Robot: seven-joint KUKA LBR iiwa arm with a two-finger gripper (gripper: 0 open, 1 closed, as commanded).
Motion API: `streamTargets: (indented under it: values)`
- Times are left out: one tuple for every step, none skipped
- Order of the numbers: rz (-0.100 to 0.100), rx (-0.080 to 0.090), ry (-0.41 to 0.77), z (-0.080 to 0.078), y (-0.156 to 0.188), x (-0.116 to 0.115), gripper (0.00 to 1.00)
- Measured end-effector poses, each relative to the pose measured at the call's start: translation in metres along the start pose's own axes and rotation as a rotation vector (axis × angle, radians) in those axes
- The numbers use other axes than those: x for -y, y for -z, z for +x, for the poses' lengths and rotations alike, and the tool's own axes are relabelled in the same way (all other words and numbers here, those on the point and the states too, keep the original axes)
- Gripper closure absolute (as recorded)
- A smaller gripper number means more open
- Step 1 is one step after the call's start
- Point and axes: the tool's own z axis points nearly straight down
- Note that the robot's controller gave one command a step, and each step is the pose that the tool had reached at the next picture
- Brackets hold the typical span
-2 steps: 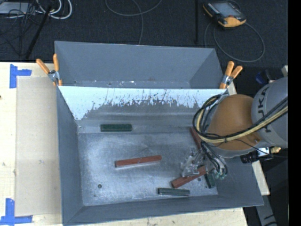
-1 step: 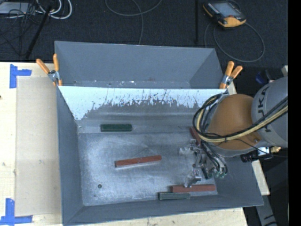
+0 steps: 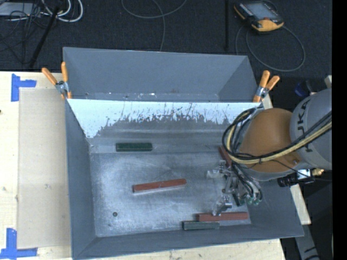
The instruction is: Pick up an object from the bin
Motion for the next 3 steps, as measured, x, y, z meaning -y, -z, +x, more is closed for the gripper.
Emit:
streamTargets:
  values:
    - [0.002,-0.007,0.085,0.012,0.018,-0.039,0.00]
    - [0.000,-0.013,0.118,0.013,0.022,-0.057,0.00]
    - [-0.002,-0.011,0.219,-0.027,-0.013,-0.037,0.00]
